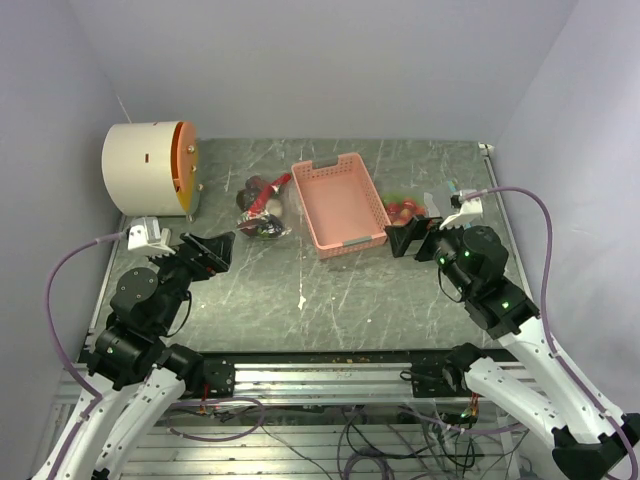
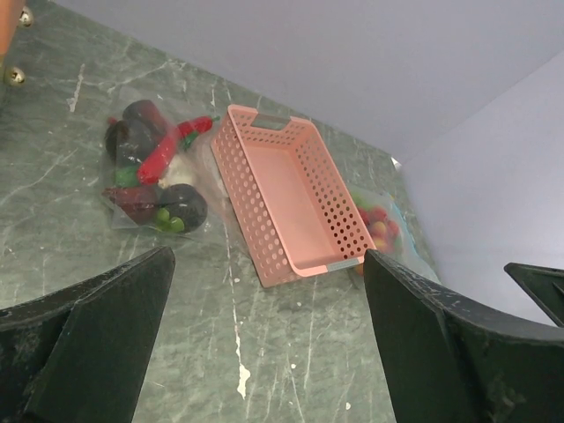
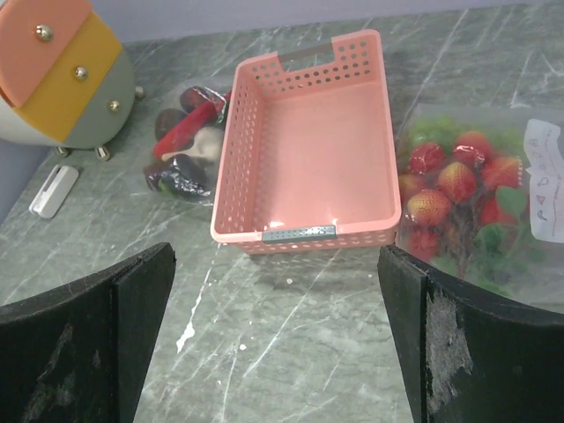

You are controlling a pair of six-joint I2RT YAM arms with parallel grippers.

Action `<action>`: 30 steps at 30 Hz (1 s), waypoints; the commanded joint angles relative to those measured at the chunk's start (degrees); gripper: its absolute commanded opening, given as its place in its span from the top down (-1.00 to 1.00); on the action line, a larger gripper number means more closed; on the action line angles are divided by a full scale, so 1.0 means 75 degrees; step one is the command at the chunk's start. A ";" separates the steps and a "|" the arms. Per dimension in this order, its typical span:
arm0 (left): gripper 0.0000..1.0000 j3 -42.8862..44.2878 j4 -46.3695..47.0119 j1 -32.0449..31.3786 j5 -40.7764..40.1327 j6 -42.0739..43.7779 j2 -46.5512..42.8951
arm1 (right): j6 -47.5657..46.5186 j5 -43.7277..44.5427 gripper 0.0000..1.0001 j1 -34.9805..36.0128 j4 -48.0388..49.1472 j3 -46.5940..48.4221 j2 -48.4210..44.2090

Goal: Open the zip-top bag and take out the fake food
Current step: Pick up the bin from the center of the board.

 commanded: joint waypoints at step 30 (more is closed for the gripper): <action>-0.94 -0.0181 0.1276 -0.0057 -0.0473 -0.0099 0.2898 | -0.0900 0.0496 0.34 0.0012 0.0106 0.0473 0.2817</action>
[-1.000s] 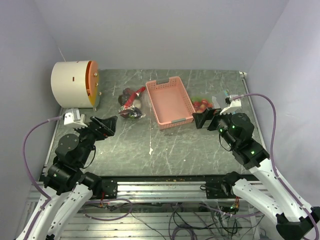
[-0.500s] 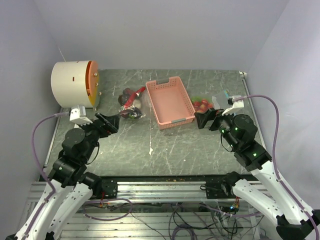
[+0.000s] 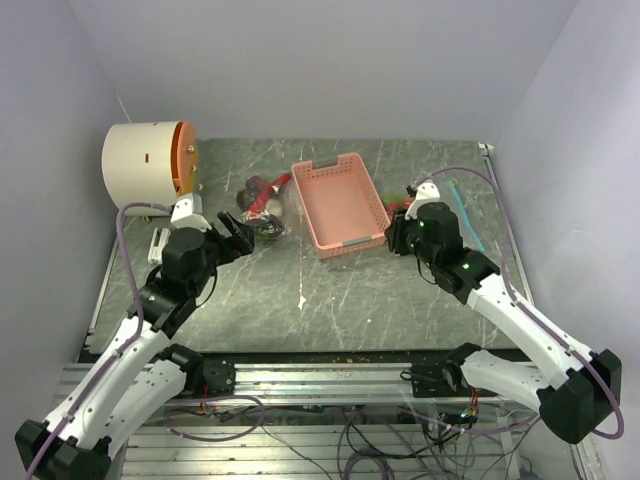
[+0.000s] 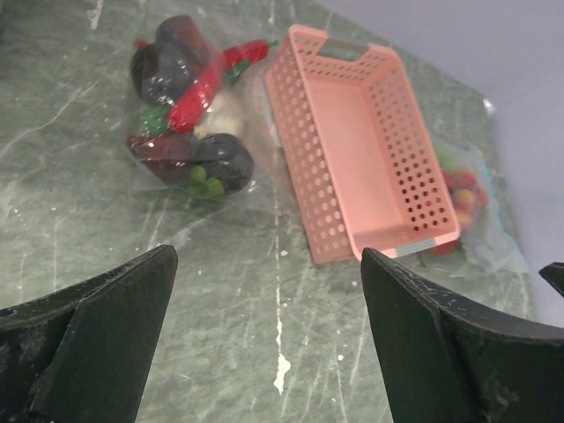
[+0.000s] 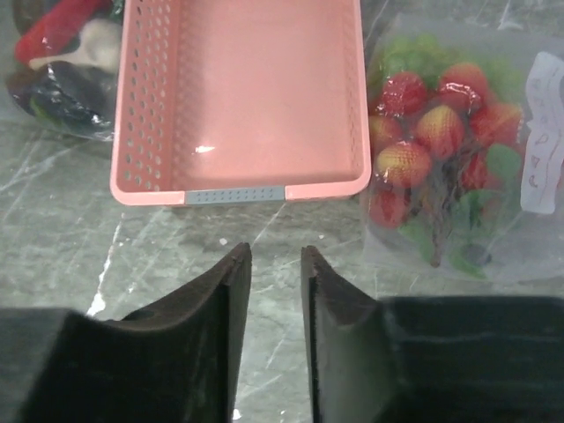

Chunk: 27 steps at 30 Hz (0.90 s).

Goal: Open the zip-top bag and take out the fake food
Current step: Pick up the bin from the center of the board.

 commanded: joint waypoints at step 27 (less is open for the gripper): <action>-0.80 0.2406 0.0630 -0.1239 -0.1547 -0.0776 0.5331 | -0.0306 0.0522 0.20 -0.0282 0.1552 0.2272 0.4597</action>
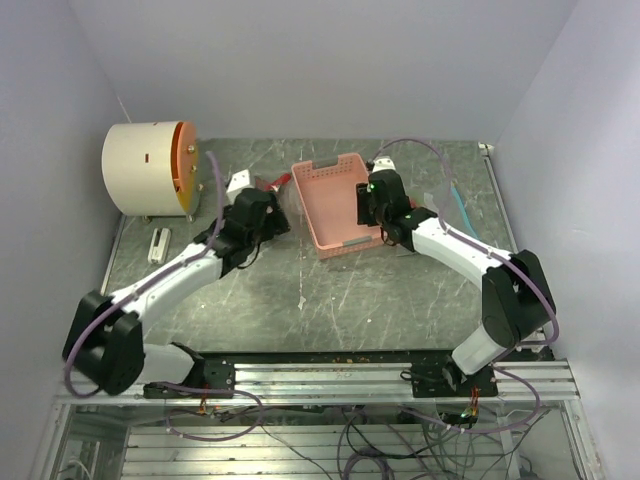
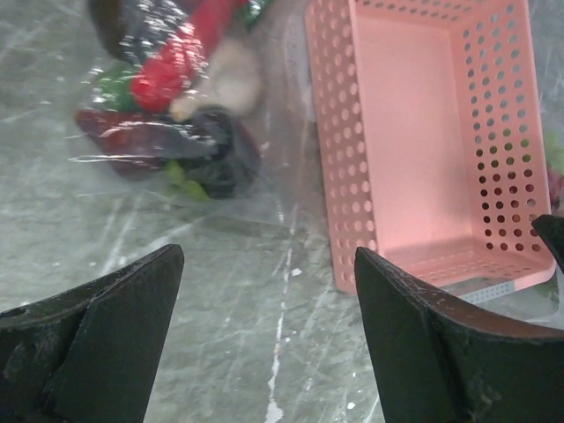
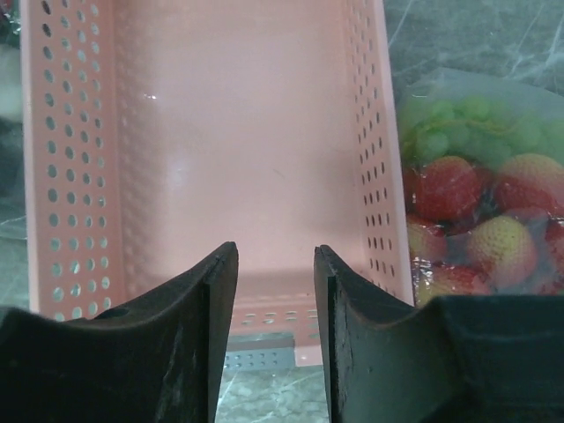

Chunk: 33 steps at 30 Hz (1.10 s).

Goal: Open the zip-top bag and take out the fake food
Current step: Pick up the bin from the center of the board.

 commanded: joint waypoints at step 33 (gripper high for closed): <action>-0.21 0.4753 -0.0987 -0.1001 -0.0642 0.0240 0.5634 | 0.1267 -0.0400 -0.40 -0.2919 0.0521 -0.1632 -0.1121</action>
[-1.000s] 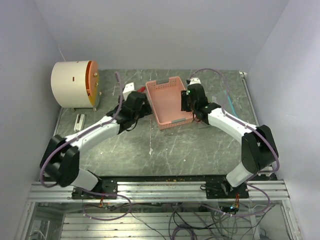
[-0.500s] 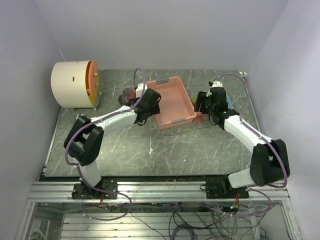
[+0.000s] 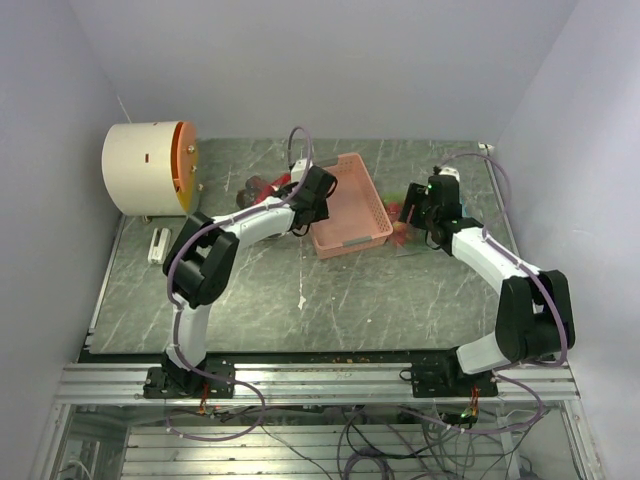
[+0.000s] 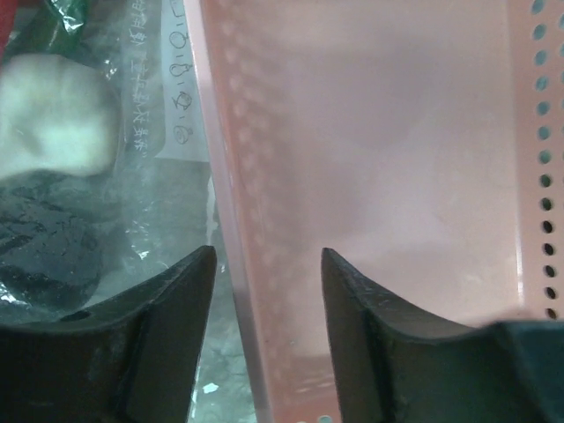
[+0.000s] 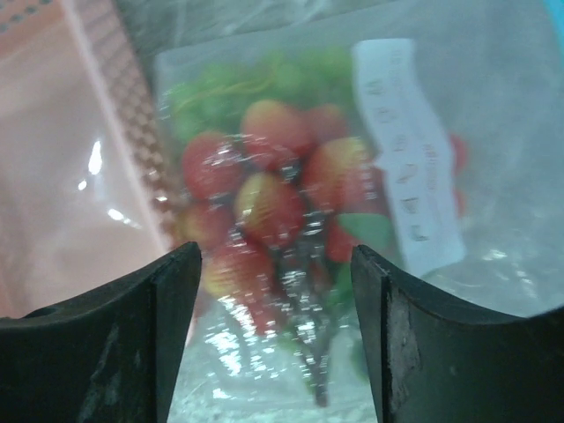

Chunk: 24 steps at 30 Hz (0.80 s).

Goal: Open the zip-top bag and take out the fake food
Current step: Pick up the bin from the center of the board.

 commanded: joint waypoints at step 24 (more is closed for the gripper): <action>0.86 -0.0182 -0.0326 0.0569 0.0365 0.1067 -0.1576 | 0.0447 -0.0037 -0.44 -0.0467 0.0283 -0.0806 -0.0780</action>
